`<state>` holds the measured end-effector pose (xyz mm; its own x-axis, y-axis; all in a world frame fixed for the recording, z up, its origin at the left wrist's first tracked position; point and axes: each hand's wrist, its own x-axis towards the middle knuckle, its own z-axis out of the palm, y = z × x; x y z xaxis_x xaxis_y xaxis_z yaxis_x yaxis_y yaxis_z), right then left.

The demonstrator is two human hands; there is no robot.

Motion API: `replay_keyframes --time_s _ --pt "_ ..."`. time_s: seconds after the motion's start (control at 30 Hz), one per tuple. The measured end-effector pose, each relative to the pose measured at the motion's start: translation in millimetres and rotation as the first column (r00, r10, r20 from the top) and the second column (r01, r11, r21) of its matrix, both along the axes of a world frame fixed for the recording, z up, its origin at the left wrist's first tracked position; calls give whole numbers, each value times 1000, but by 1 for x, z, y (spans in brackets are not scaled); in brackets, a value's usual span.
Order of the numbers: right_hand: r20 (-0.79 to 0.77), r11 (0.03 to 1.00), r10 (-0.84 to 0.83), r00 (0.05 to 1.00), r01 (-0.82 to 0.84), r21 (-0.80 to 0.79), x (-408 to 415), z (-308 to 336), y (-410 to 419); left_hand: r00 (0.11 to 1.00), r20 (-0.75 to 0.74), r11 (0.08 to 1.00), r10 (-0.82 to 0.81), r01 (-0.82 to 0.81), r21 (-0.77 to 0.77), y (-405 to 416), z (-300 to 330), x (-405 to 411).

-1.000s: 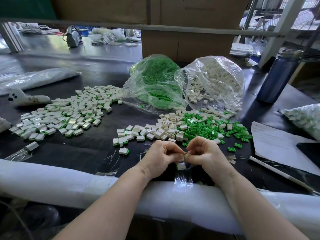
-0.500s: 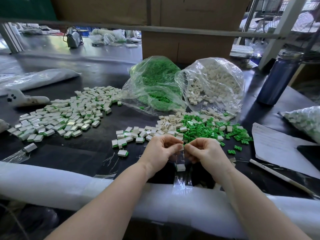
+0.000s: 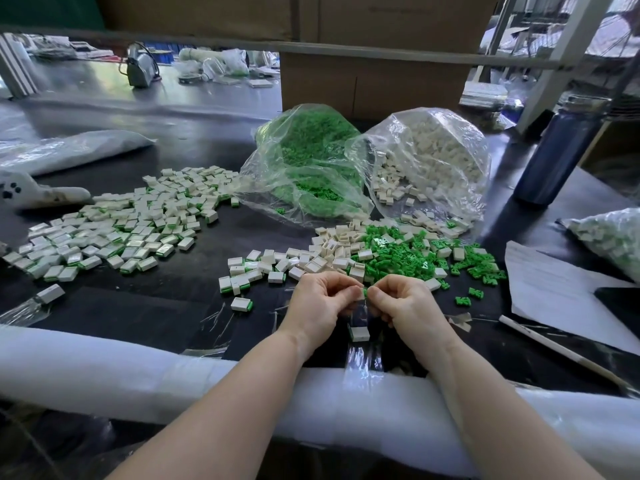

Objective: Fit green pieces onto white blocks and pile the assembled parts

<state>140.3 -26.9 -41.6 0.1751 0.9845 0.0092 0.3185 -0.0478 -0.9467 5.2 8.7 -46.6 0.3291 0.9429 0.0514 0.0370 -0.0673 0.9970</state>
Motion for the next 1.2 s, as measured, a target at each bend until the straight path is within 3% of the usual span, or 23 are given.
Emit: replay_keyframes --time_s 0.23,0.4,0.63,0.73,0.93,1.2 --pt "26 999 42 999 -41 -18 2 1 -1 992 -107 995 -68 76 72 -2 1 -3" --pt "-2 999 36 999 -36 5 2 -1 0 994 -90 994 -61 69 83 -2 1 -3" --pt "-163 994 -55 985 69 82 2 -5 -2 996 -32 995 -84 85 44 -4 1 -2" --pt "-138 992 -82 987 94 88 4 -5 -3 985 -127 985 -114 129 114 -4 -2 -3" --pt "-222 994 -20 975 44 101 6 -1 -7 988 -153 990 -3 25 139 -2 -4 -1" --pt "-79 998 -35 996 39 57 2 -5 -4 973 -222 989 -58 87 121 -3 -2 -2"
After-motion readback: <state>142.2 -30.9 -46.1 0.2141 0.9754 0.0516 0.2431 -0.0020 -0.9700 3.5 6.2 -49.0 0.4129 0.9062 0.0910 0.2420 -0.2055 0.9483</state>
